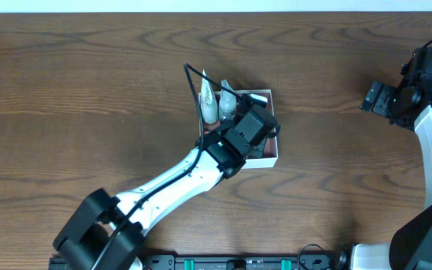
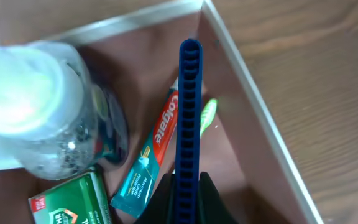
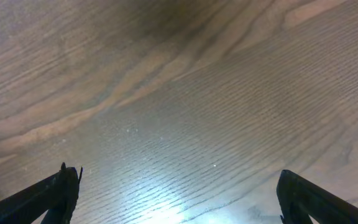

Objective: Pack container
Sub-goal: 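Lift the razor upright and carry it over the box, then lower the razor into the box beside the toothbrush and release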

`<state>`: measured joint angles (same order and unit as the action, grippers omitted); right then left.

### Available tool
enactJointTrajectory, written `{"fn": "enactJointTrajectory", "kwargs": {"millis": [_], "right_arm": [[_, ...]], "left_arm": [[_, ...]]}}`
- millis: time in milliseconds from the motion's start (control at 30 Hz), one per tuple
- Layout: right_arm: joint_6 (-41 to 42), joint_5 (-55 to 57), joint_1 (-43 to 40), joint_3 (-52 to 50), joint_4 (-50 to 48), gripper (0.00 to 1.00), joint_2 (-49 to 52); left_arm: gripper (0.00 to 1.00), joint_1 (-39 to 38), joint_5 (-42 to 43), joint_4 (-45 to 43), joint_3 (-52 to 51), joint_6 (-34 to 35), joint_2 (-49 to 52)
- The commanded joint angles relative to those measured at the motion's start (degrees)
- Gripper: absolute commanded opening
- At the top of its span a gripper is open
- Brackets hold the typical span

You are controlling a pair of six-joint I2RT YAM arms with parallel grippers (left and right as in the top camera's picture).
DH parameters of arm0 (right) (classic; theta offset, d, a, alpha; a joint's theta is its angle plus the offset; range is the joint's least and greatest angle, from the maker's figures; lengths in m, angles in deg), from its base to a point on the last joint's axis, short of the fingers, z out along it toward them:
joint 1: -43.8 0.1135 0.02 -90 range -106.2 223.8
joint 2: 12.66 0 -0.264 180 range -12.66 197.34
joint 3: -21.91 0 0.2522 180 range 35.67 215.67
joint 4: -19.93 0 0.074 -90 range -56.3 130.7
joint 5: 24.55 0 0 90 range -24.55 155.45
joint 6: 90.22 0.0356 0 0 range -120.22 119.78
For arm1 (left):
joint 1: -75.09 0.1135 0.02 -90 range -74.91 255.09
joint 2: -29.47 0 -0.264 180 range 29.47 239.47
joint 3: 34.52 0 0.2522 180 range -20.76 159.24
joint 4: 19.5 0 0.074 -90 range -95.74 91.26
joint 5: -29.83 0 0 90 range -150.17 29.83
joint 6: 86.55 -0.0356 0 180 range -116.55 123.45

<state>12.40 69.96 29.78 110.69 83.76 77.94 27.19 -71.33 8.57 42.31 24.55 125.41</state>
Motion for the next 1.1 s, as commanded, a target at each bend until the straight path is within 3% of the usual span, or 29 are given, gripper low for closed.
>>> {"fn": "enactJointTrajectory", "kwargs": {"millis": [0,600,800,933,1067], "right_arm": [[0.6,0.2,-0.3,0.0,0.0,0.99,0.4],[0.6,0.2,-0.3,0.0,0.0,0.99,0.4],[0.6,0.2,-0.3,0.0,0.1,0.99,0.4],[0.6,0.2,-0.3,0.0,0.0,0.99,0.4],[0.6,0.2,-0.3,0.0,0.0,0.99,0.4]], "left_arm": [[0.06,-0.2,-1.5,-0.7,0.2,0.7,1.1],[0.07,-1.9,-1.3,-4.0,0.2,0.6,2.7],[0.39,-1.9,-1.3,-4.1,0.2,0.7,2.7],[0.46,-1.9,-1.3,-4.4,0.2,0.7,2.7],[0.46,-2.0,-1.3,-4.8,0.2,0.6,2.7]]}}
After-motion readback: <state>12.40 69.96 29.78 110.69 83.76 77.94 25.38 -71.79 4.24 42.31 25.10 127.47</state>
